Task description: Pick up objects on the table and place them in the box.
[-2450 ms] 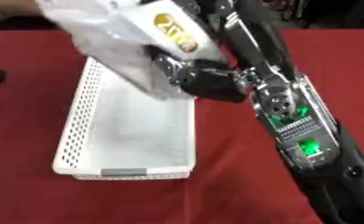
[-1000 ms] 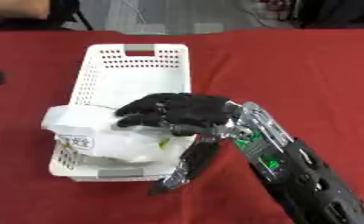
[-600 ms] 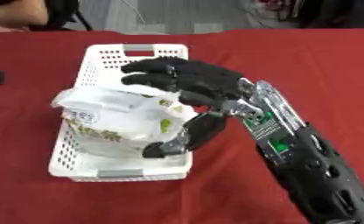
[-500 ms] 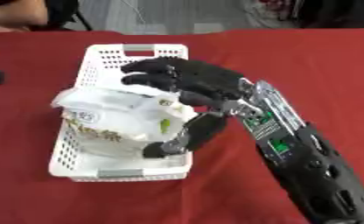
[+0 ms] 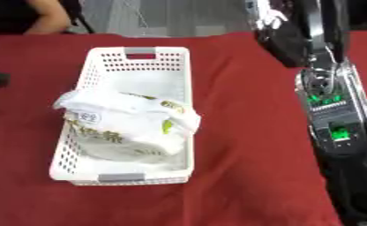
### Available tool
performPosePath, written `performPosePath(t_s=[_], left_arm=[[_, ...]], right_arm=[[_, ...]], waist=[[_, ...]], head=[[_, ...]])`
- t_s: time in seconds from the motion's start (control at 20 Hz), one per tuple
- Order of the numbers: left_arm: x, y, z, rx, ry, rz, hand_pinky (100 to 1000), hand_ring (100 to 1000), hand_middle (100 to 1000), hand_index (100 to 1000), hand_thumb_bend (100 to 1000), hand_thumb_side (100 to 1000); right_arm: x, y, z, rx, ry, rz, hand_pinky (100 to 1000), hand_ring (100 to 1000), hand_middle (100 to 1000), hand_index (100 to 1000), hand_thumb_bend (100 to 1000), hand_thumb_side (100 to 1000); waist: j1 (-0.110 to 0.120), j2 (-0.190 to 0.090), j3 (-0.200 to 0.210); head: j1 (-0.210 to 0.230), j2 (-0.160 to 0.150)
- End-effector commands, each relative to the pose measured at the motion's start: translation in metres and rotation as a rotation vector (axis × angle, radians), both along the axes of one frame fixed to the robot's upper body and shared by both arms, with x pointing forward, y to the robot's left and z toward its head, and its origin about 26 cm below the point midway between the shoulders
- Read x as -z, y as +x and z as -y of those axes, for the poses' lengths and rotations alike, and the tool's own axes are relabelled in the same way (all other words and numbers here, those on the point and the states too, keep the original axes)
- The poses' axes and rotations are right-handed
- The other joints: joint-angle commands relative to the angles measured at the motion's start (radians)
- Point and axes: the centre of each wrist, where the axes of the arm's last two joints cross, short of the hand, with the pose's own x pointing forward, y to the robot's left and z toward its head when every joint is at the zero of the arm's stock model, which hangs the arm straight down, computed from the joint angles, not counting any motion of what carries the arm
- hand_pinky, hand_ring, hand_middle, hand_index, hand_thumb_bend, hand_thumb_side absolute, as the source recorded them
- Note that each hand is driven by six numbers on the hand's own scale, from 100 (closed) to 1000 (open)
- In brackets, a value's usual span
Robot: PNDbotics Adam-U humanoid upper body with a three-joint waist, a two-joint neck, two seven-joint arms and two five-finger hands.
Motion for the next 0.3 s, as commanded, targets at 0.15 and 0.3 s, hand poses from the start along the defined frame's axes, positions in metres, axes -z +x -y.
performPosePath(t_s=[0.15, 0.3], left_arm=[[-0.007, -0.001, -0.004, -0.008, 0.02, 0.018, 674, 605, 787, 736, 100, 1000], [-0.008, -0.001, -0.005, -0.013, 0.02, 0.022, 674, 605, 787, 736, 100, 1000]], right_arm=[[0.002, -0.016, 0.024, 0.099, 0.096, 0.05, 697, 861, 872, 996, 223, 866], [0.023, -0.018, 0.039, 0.166, 0.083, -0.047, 656, 861, 882, 1000, 285, 851]], waist=[[0.004, -0.018, -0.006], [0.004, -0.016, -0.009]], head=[[0.011, -0.018], [0.013, -0.023]])
